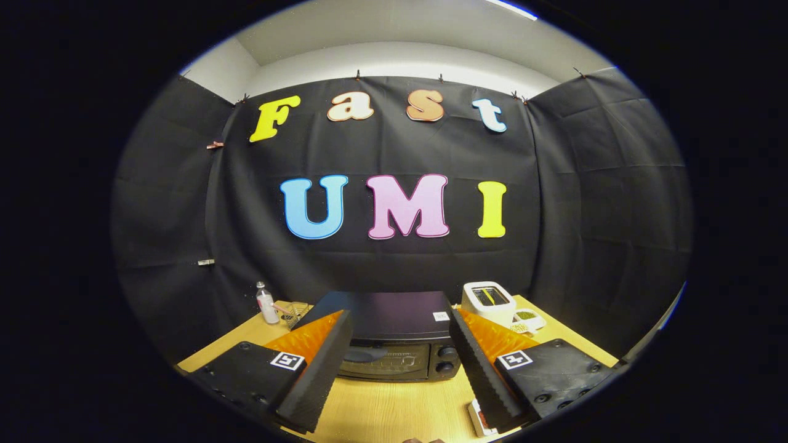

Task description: Open the toaster oven, put the food inside, and close the toaster oven door.

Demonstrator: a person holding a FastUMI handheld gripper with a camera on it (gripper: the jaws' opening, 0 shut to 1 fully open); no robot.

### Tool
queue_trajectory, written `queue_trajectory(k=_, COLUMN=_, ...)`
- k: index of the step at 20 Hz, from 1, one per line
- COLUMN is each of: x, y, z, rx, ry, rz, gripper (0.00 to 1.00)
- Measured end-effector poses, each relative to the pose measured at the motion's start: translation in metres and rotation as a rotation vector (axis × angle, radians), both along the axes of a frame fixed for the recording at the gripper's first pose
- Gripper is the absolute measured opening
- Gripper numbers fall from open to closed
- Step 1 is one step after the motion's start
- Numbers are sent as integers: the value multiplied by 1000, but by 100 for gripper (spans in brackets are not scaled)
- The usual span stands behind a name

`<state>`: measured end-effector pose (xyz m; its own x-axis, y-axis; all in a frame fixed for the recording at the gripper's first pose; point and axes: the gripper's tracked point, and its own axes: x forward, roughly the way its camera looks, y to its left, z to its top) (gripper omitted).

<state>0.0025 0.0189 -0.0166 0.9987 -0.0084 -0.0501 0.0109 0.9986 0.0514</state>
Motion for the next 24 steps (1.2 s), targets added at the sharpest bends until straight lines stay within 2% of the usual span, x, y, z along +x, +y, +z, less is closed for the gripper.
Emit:
queue_trajectory(k=8, x=48, y=34, z=-27, rx=-25, ry=60, rz=-2, gripper=98)
queue_trajectory(k=18, x=116, y=69, z=-112, rx=-32, ry=164, rz=-32, gripper=98)
queue_trajectory(k=23, x=127, y=75, z=-151, rx=0, ry=251, rz=-27, gripper=98)
queue_trajectory(k=24, x=129, y=77, z=-150, rx=-15, ry=233, rz=-26, gripper=98)
